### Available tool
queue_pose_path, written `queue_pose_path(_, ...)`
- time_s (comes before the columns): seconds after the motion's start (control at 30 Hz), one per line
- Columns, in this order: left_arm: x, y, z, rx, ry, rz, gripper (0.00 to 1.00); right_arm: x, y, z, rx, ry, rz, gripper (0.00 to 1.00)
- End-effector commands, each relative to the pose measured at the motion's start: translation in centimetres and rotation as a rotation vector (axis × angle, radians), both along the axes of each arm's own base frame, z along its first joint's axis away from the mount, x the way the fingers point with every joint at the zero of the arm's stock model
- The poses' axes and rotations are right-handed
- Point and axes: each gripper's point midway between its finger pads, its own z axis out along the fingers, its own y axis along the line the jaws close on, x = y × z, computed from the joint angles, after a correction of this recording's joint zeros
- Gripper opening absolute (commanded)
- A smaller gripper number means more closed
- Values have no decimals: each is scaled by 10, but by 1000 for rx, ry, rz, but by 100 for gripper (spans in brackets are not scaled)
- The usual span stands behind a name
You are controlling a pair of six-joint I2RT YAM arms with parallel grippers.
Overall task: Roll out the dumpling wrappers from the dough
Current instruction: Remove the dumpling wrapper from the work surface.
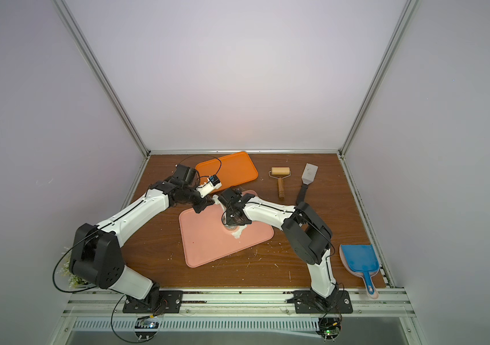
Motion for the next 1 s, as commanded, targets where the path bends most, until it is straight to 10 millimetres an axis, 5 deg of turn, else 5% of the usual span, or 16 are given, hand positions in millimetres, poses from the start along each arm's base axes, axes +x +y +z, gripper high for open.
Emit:
queue_pose_path(0.0, -2, -9, 3, -18, 6, -24, 0, -8, -4, -17, -37, 62, 2, 15)
queue_pose_path(0.23, -2, -9, 5, -19, -3, -27, 0, -1, 7, -1, -1, 42, 13, 34)
queue_pose_path(0.7, -1, -9, 9, -22, -11, -27, 0, 3, 6, 32, 4, 4, 9, 38)
queue_pose_path(0.97, 6, -16, 17, -52, -12, -31, 0, 7, -8, 49, 0, -35, -19, 55)
